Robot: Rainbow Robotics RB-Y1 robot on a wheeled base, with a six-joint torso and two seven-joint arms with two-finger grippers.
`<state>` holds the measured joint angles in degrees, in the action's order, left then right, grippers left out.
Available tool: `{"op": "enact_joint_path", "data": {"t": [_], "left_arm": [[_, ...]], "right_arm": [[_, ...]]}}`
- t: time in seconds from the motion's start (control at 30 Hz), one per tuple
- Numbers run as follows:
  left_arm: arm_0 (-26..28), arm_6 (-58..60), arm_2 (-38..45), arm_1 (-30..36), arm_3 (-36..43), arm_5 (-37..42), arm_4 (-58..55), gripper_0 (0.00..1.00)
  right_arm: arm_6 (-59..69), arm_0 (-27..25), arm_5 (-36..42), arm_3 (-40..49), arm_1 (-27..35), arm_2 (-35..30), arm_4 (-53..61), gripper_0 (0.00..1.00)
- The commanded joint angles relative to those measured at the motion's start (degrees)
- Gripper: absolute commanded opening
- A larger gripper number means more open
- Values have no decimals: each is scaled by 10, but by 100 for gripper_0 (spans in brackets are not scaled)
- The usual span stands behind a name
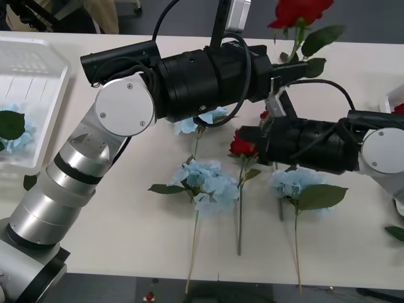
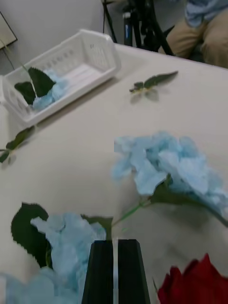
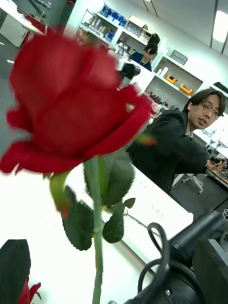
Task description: Put the red flowers into the right box and the blue flowers into the left box
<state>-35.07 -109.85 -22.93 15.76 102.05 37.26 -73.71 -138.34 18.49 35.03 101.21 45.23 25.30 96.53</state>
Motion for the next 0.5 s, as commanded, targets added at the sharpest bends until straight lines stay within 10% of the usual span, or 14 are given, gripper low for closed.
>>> {"op": "enact_joint_path", "data": {"t": [0.03,0.27,0.5], "left_arm": [[-4,-23,10,9,5,-22,1,100],[1,-5,83,61,26,-3,-38,100],[21,110,206,115,-15,242,-62,100]], "right_arm": [[76,-7,27,-18,46,-32,-7,0],[200,-28,200,-59,55,-171,-129,0],[327,-27,390,-71,49,-308,-289,0]]}}
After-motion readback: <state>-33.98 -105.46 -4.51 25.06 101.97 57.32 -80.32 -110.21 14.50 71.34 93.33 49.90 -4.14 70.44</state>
